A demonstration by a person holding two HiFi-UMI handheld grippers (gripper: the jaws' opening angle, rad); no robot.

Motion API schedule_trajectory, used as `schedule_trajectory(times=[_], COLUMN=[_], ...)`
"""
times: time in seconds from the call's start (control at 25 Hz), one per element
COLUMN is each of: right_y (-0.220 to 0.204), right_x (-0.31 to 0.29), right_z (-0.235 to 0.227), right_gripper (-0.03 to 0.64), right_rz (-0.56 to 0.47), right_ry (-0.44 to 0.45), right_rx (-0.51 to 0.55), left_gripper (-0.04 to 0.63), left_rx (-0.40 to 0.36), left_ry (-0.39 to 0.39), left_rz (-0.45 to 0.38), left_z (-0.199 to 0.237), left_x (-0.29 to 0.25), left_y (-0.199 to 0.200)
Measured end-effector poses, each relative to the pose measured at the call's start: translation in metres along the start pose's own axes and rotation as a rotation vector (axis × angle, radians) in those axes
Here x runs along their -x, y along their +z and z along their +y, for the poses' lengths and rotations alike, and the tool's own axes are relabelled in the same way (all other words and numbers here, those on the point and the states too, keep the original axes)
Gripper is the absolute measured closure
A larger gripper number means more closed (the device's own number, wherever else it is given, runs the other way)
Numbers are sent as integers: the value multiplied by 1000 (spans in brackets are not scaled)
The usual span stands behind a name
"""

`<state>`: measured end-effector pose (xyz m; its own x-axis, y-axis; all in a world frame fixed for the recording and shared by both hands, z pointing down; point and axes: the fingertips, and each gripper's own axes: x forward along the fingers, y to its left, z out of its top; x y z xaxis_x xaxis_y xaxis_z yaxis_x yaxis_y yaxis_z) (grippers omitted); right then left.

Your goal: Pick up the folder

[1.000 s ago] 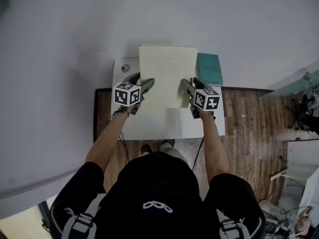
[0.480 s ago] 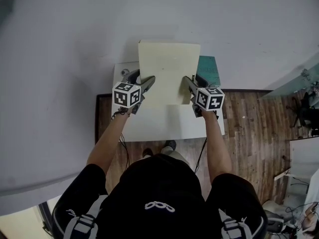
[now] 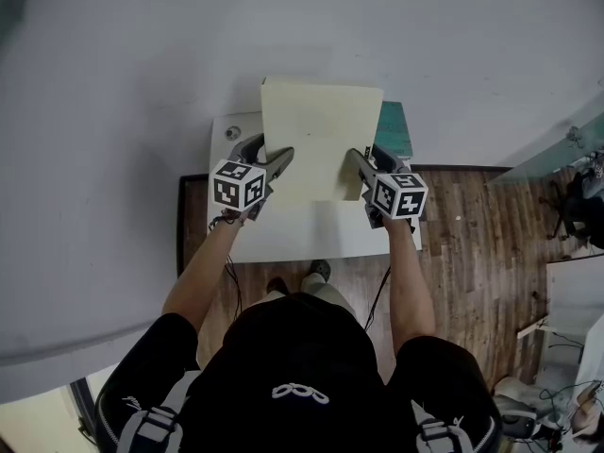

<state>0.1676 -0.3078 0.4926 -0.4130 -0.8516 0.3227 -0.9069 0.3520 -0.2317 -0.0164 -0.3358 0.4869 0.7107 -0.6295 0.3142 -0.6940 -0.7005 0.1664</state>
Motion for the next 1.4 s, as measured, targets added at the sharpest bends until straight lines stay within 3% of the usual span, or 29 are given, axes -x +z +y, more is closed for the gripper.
schedule_trajectory(times=[0.6,1.4], right_y=[-24,-30], right_x=[38,42], right_z=[25,45], right_gripper=[391,394], right_rz=[-9,-20], right_ry=[-41,-50], right_rx=[25,36], left_gripper=[298,298], left_rx=[-79,-91], left_ry=[-32,-58], left_rz=[11,20], left_z=[-24,-18], left_x=[30,47], left_y=[-19,-24])
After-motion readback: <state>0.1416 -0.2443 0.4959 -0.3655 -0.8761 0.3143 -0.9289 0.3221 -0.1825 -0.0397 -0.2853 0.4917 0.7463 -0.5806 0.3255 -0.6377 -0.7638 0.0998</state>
